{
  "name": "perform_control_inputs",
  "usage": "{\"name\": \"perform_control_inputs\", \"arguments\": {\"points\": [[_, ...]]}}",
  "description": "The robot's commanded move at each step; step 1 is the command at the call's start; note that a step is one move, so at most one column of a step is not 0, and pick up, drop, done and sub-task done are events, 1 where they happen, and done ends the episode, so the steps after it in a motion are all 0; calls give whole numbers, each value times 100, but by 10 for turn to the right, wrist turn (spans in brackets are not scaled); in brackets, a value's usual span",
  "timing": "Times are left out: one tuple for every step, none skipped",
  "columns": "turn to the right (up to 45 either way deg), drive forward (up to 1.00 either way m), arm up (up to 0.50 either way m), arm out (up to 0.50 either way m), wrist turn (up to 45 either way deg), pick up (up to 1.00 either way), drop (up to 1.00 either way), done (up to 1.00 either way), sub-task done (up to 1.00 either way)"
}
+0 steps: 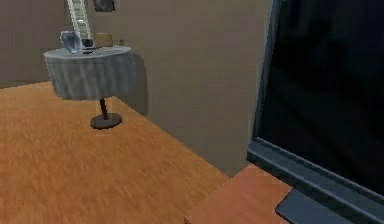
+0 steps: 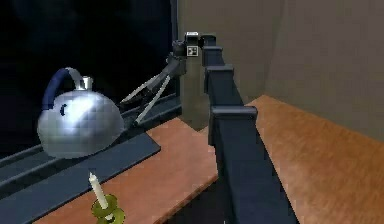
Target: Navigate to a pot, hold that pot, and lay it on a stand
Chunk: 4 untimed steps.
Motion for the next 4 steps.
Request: {"name": "perform_control_inputs", "arguments": {"points": [[0, 0, 0, 0, 390, 0, 0, 0, 0], [0, 0, 0, 0, 0, 0, 100, 0, 0], [0, 0, 0, -10, 0, 0, 0, 0, 0], [0, 0, 0, -38, 0, 0, 0, 0, 0]]}}
